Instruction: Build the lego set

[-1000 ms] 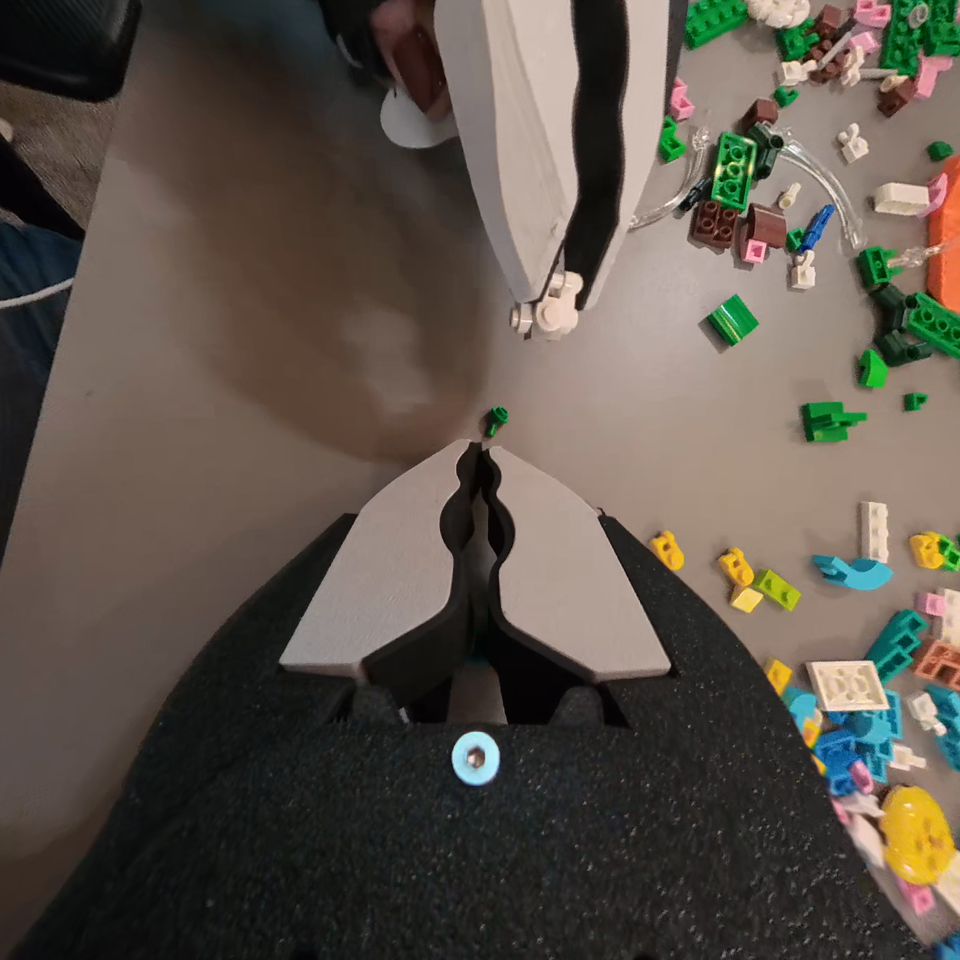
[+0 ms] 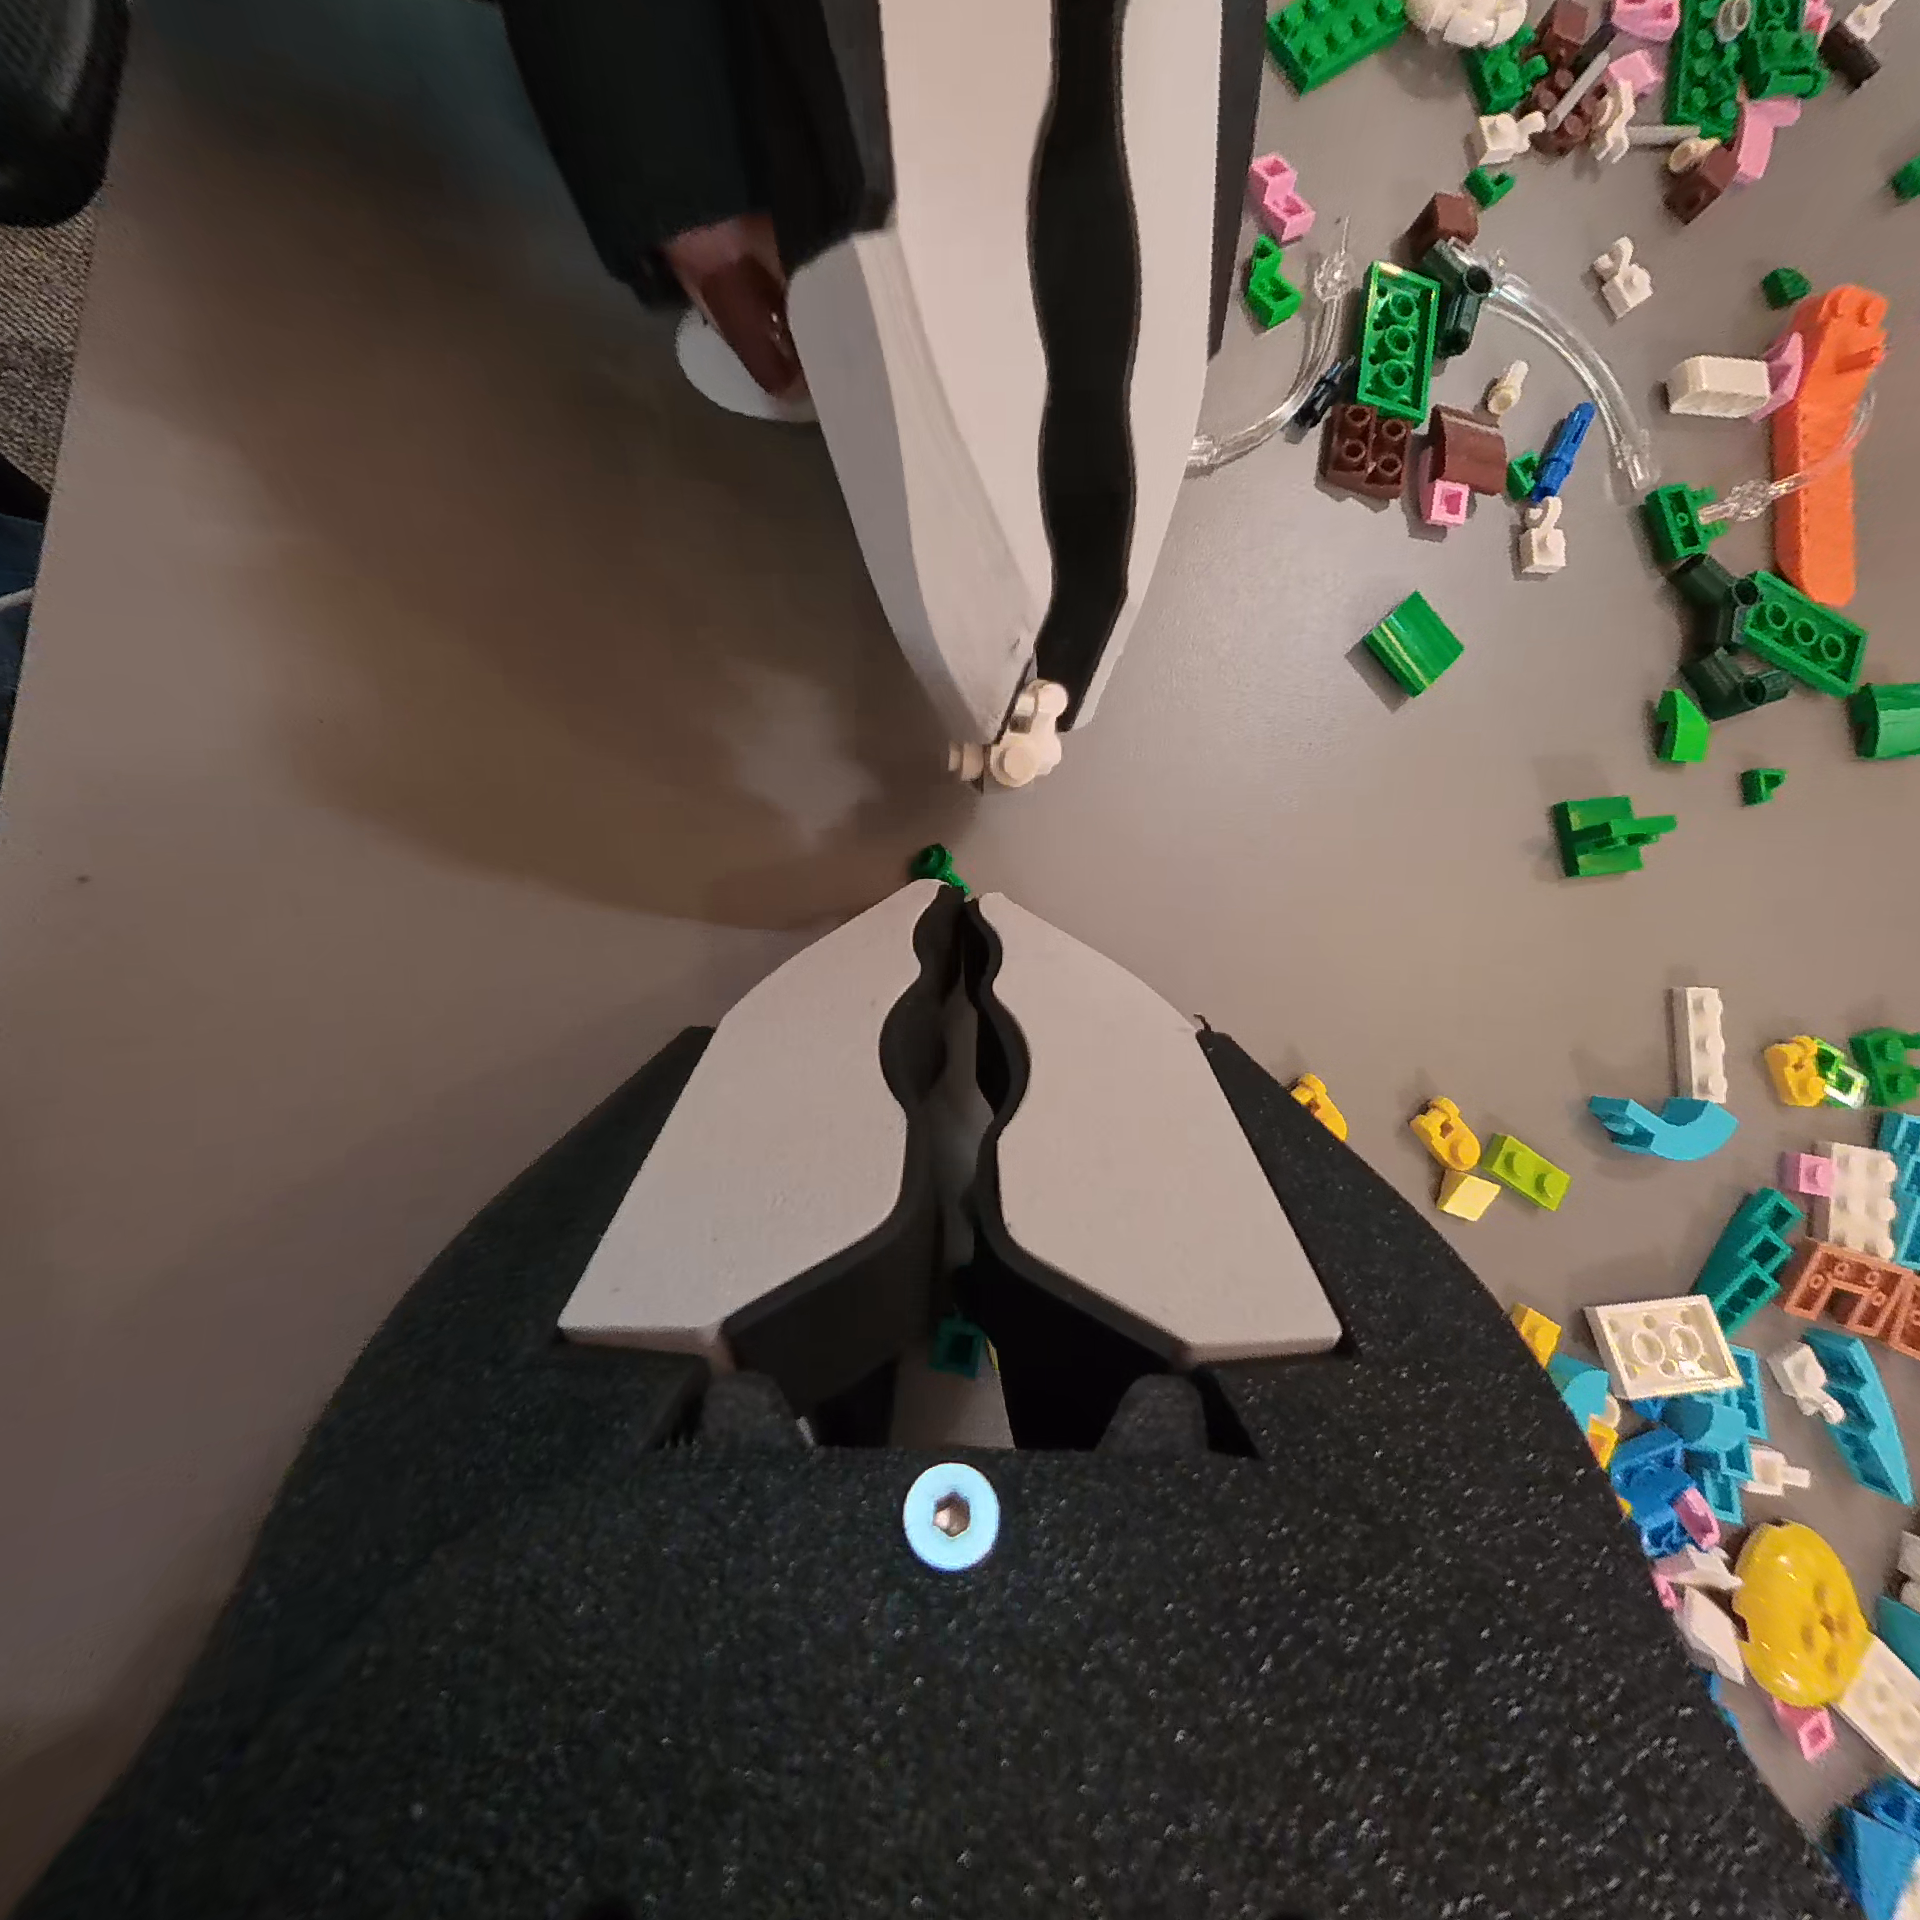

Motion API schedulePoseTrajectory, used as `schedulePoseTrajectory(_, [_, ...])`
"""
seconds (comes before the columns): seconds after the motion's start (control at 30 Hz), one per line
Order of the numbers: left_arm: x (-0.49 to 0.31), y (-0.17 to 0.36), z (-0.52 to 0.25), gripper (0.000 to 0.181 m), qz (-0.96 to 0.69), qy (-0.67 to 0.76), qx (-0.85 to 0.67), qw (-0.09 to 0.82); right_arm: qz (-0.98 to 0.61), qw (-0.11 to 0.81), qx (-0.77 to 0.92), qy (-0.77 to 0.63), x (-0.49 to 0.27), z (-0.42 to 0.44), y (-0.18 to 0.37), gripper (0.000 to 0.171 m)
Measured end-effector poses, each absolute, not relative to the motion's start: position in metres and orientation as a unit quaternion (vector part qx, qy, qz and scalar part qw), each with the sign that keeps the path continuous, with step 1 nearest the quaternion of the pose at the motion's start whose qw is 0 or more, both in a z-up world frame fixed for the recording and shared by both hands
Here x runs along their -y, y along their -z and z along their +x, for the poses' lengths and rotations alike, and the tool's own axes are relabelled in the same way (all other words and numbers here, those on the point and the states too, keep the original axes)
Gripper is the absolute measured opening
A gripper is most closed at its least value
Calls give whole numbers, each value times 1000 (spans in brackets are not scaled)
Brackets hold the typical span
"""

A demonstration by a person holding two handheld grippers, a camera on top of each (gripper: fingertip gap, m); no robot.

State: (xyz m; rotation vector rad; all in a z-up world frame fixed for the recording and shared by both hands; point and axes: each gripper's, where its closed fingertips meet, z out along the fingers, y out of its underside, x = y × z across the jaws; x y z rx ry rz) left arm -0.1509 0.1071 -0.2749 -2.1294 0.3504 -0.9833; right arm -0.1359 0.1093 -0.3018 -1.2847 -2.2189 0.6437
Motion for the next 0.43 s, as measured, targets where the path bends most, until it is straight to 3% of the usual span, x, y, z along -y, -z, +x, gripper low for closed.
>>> schedulePoseTrajectory(0.03, [-107,277,-151,15,-836,380,-138,372,-468,249,814,-238,-109,-136,302,0])
schedulePoseTrajectory(0.43, [-97,278,-145,15,-836,382,-155,362,-440,224,824,-277,-108,-129,299,7])
